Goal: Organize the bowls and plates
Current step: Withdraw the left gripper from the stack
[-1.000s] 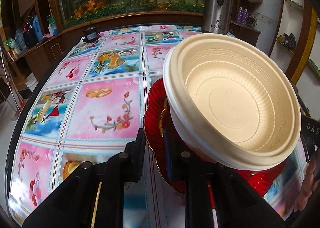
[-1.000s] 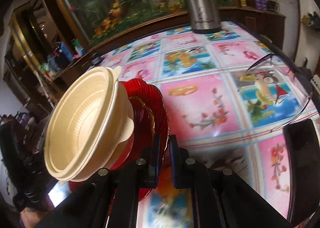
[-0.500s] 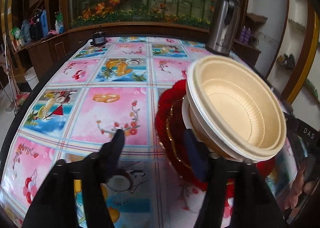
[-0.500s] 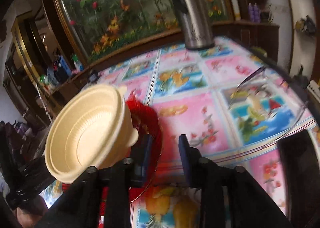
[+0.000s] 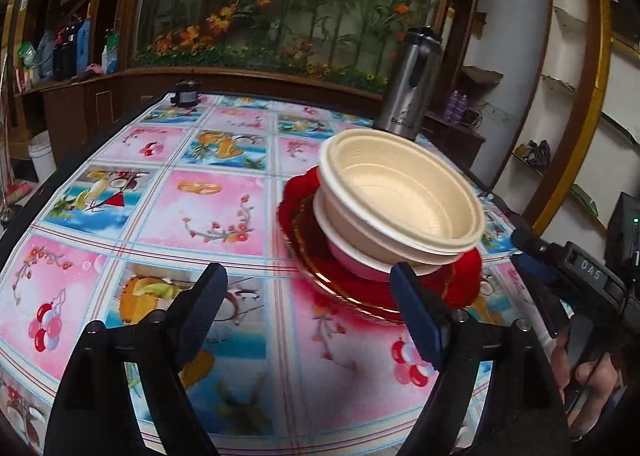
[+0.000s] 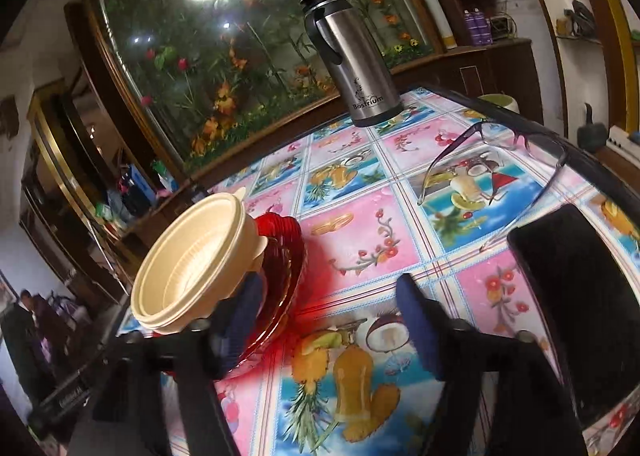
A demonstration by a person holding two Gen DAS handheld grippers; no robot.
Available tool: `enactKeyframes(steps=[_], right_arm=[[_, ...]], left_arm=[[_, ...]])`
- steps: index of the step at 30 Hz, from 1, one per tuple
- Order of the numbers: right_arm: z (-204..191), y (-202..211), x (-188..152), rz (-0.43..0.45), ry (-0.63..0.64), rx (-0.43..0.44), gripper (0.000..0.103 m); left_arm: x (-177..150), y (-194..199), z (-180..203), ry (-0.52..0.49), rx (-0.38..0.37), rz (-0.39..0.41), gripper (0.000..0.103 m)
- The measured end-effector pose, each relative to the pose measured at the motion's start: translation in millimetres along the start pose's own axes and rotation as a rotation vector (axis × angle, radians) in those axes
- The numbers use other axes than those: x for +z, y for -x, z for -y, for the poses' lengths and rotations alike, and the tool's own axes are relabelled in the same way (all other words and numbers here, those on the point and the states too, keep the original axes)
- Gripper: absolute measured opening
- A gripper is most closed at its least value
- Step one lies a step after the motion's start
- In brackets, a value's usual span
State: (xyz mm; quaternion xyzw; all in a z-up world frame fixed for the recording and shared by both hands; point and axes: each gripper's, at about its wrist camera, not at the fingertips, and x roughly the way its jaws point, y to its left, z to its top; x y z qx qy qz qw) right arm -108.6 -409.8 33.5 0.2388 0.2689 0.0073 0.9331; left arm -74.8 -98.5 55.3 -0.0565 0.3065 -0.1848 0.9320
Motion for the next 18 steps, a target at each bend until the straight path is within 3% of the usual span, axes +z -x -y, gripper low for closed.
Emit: enactKeyframes(steps=[5, 8, 12, 18], right_arm=[[-10, -8, -13, -0.1, 0.02, 0.063, 0.073], [-27, -2, -19, -0.087, 0.101, 0.072, 0.074], [-53, 8, -32, -0.074, 0.242, 0.105, 0.086], [-66, 4, -40, -0.097, 0.295, 0.069, 0.088]], left_arm=[[-2, -2, 21, -0.079, 0.074, -0.009, 0.085], [-5, -5, 32, -0.135, 0.153, -0.027, 0.09], [-7, -17, 32, -0.145, 0.146, -0.09, 0.09], [-8, -19, 31, -0.147, 0.172, -0.11, 0.09]])
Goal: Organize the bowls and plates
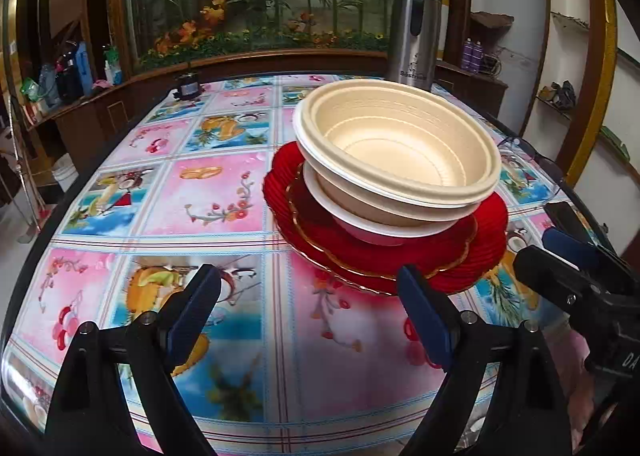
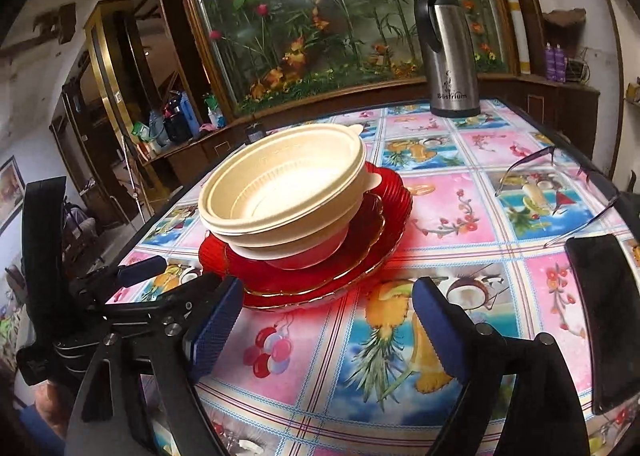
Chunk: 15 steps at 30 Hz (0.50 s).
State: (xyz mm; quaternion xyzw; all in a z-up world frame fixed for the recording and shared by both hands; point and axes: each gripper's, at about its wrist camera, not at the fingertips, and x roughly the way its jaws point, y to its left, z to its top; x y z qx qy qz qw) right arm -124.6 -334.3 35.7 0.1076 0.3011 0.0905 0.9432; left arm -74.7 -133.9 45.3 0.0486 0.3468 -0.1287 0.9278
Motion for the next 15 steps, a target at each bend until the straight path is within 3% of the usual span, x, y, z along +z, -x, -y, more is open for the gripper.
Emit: enactKeyframes(steps=[5, 9, 15], right_arm=[[5.2, -3.0, 0.4, -0.021, -0.029, -0.02, 0.088], [4.7, -4.6, 0.5, -0.035, -0.027, -0.03, 0.089], [5.2, -4.4, 1.6, -0.031, -0.028, -0.013, 0.101]], left_arm=[[-2.5, 3.1, 4.5, -0.035, 0.072, 0.026, 0.09], [-3.0, 4.2, 6.4, -0.056, 0.088, 0.034, 0.09], [-3.4, 3.8, 5.8, -0.051, 0.081, 0.031, 0.09]])
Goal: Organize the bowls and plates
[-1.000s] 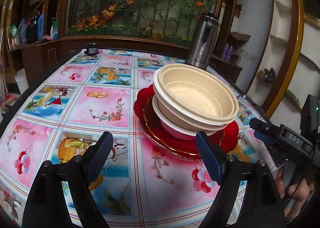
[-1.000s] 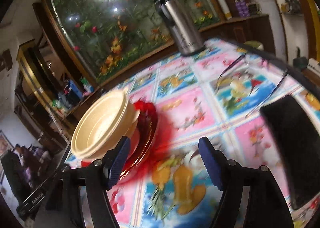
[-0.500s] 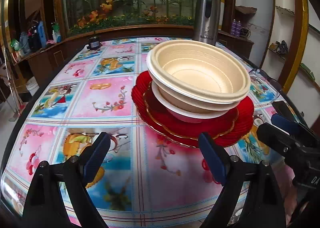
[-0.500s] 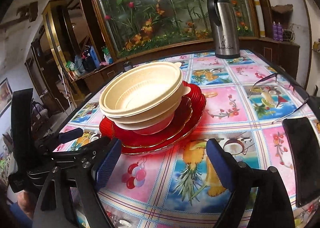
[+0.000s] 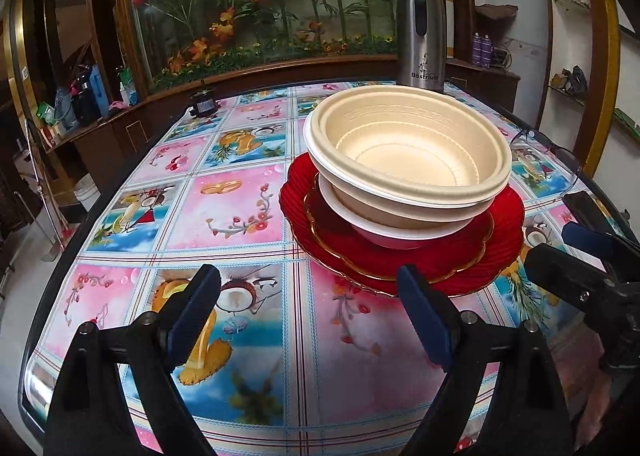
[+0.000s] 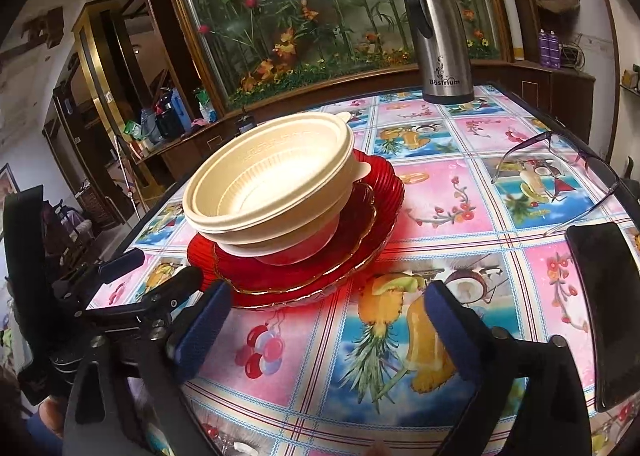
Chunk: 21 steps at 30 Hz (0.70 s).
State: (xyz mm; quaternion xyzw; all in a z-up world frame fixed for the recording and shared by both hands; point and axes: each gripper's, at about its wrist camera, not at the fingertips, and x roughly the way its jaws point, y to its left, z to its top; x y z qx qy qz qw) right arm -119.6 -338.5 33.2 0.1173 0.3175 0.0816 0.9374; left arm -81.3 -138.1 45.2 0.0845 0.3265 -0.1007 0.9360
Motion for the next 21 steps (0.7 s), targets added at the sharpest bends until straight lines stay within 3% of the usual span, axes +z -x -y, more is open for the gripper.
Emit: enactKeyframes(steps=[21], right_arm=[[-1.4, 0.5, -0.1, 0.005, 0.002, 0.018, 0.102]], left_arm=[[0.1, 3.4, -2.1, -0.005, 0.023, 0.006, 0.091]])
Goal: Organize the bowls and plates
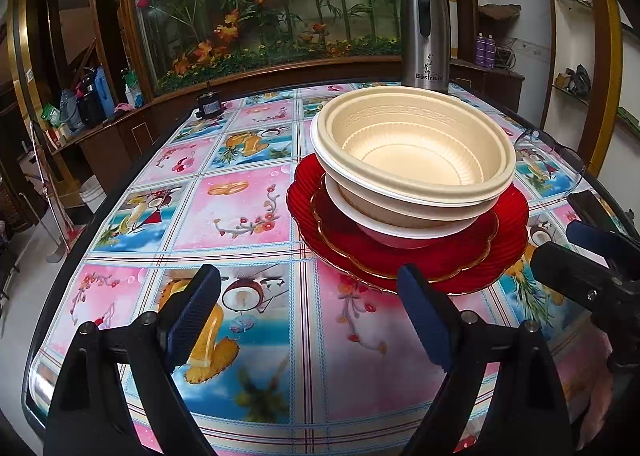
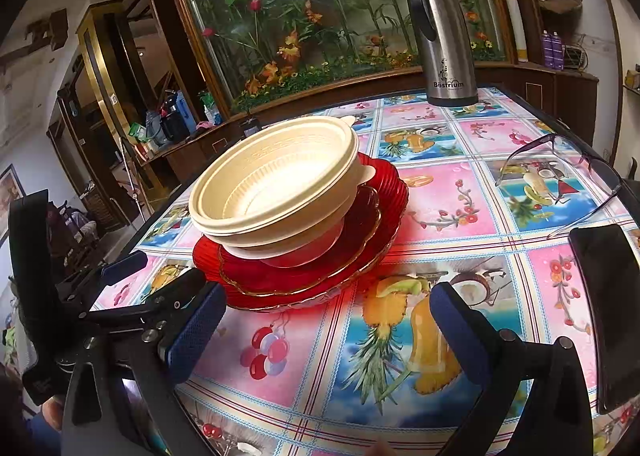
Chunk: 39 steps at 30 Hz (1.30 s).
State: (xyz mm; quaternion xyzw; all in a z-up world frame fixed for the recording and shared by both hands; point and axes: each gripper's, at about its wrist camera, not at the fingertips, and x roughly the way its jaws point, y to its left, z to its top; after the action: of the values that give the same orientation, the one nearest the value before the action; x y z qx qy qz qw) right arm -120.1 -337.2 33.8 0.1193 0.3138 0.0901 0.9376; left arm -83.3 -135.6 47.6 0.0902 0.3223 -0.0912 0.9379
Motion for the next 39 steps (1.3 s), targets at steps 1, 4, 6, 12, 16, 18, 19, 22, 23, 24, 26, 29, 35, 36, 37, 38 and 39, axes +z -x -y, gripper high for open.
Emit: enactKeyframes(steps=[1, 4, 6, 12, 16, 18, 19, 22, 23, 24, 26, 29, 35, 36, 37, 38, 39], right_arm=[[0, 0, 0, -0.001, -0.001, 0.003, 0.102], [1, -1, 0, -0.006, -0.003, 0.009, 0.102], [1, -1, 0, -0.005, -0.003, 0.011, 0.102], [1, -1, 1, -0.006, -0.006, 0.015, 0.102], [1, -1, 1, -0.007, -0.005, 0.016, 0.102], [1, -1, 1, -0.007, -0.006, 0.018, 0.102], [1, -2, 1, -0.008, -0.008, 0.018, 0.102], [1, -3, 0, -0.011, -0.01, 0.019, 0.102], [1, -2, 0, -0.011, -0.01, 0.019, 0.102], [1, -3, 0, -0.012, -0.012, 0.019, 0.102], [2, -3, 0, -0.014, -0.015, 0.018, 0.102], [4, -3, 0, -0.011, -0.021, 0.018, 0.102], [6, -2, 0, -0.009, -0.028, 0.025, 0.103], [6, -2, 0, -0.008, -0.028, 0.025, 0.103], [6, -2, 0, -0.008, -0.028, 0.026, 0.103], [6, -2, 0, -0.007, -0.028, 0.025, 0.103], [6, -2, 0, -0.007, -0.028, 0.025, 0.103]], left_arm=[[0, 0, 0, -0.002, 0.002, 0.0, 0.091], [1, 0, 1, -0.009, 0.02, 0.005, 0.091], [1, 0, 2, -0.015, 0.025, 0.007, 0.091], [0, 0, 3, -0.02, 0.03, 0.008, 0.091], [1, -1, 3, -0.013, 0.025, 0.004, 0.091], [1, -2, 1, -0.004, 0.017, -0.002, 0.091], [0, -2, 0, 0.001, 0.013, -0.005, 0.091], [1, -4, -4, 0.02, -0.007, -0.016, 0.091], [1, -4, -5, 0.028, -0.015, -0.02, 0.091], [1, -5, -6, 0.034, -0.023, -0.025, 0.091], [2, -6, -9, 0.045, -0.039, -0.035, 0.091], [1, -6, -10, 0.053, -0.049, -0.044, 0.091], [1, -4, -6, 0.023, -0.017, -0.032, 0.091], [1, -3, -4, 0.012, -0.01, -0.028, 0.091], [0, -2, -3, 0.004, -0.004, -0.024, 0.091], [0, -2, -2, -0.004, 0.002, -0.02, 0.091], [0, -1, -1, -0.011, 0.007, -0.017, 0.091]])
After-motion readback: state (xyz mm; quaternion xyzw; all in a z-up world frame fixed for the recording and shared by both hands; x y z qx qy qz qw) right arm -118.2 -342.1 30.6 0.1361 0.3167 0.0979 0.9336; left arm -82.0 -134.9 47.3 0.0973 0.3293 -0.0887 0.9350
